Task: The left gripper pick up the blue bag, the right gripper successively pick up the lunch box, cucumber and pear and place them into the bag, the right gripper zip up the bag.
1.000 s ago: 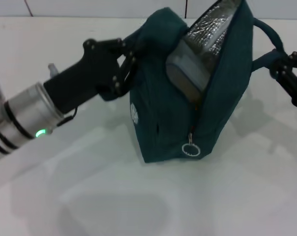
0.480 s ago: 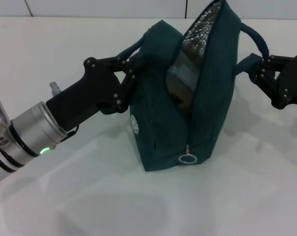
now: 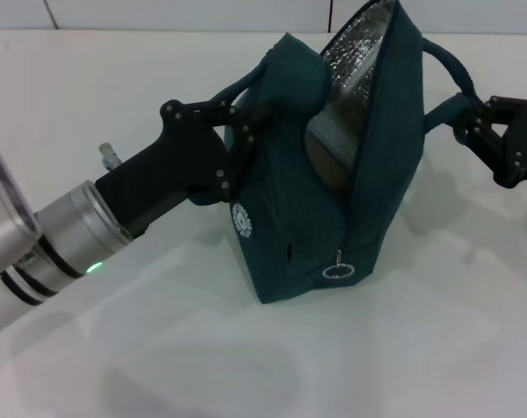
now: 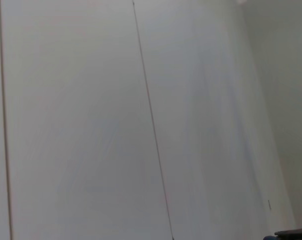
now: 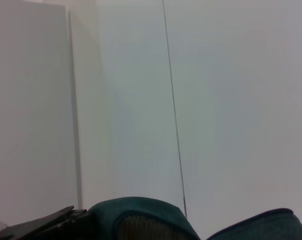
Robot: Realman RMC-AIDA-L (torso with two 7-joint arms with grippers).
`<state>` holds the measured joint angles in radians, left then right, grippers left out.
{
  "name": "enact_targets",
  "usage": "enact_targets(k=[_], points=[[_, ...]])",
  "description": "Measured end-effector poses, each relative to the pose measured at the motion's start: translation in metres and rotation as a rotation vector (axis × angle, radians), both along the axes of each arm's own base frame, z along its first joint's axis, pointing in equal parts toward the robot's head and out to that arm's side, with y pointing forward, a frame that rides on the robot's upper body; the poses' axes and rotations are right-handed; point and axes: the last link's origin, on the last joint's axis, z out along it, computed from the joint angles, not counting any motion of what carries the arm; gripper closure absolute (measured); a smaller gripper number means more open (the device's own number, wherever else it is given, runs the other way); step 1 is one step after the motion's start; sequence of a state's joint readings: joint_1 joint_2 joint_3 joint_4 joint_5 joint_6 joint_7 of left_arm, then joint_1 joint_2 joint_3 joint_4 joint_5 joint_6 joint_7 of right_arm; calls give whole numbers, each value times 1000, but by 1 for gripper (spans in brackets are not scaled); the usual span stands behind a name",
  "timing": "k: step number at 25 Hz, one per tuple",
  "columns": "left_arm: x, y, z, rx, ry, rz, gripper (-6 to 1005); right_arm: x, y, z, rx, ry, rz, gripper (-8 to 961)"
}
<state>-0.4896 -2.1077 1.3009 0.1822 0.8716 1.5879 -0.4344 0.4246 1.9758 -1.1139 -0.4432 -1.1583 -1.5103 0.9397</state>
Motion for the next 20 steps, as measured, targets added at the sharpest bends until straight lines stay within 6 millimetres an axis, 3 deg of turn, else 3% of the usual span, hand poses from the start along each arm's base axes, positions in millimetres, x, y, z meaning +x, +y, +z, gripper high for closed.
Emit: enact_targets(k=[15, 20], points=[[0, 9, 0, 28, -2, 33, 955, 1, -2, -2, -56, -51, 25, 731], [1, 9, 0, 35, 5, 30, 955, 5, -6, 10, -86, -48, 27, 568]])
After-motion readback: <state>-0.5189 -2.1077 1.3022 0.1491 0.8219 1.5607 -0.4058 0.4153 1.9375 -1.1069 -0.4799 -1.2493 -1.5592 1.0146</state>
